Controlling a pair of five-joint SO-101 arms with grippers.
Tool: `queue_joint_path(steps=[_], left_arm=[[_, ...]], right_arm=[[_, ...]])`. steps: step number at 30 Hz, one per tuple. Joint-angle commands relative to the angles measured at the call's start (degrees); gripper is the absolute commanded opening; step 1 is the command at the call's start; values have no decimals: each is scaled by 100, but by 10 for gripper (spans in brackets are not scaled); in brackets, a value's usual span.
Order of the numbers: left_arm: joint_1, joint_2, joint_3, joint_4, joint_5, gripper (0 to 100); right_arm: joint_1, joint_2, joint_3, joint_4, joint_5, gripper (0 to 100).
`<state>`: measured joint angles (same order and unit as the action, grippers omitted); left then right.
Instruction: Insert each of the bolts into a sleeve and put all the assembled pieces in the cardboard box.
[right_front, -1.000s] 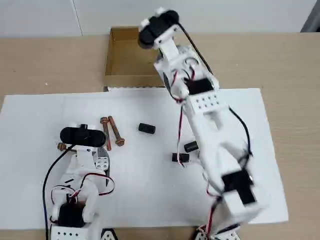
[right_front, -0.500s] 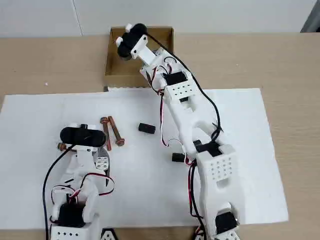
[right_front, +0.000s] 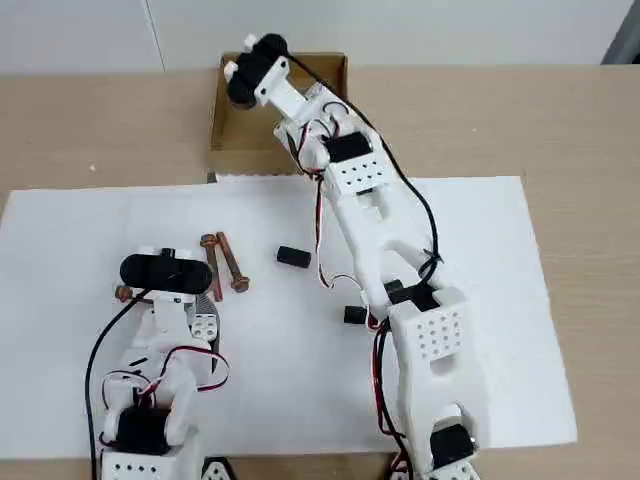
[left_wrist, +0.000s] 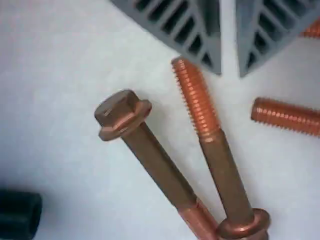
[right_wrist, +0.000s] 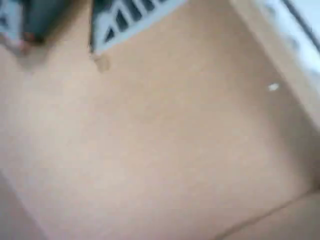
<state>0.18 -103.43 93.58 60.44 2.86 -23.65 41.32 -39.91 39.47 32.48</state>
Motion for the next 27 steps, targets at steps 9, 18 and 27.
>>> queue_joint_path(steps=[9,18,27], left_arm=[[-18,-62,-31,0,-53,7],[-18,-62,-31,0,-53,7],[-18,-62,-31,0,-53,7]], right_arm=[[-84,-75,-2664,3503,0,4],[-119,-84,-3736,5754,0,4],[-207,-101,-3604,5930,-536,7]])
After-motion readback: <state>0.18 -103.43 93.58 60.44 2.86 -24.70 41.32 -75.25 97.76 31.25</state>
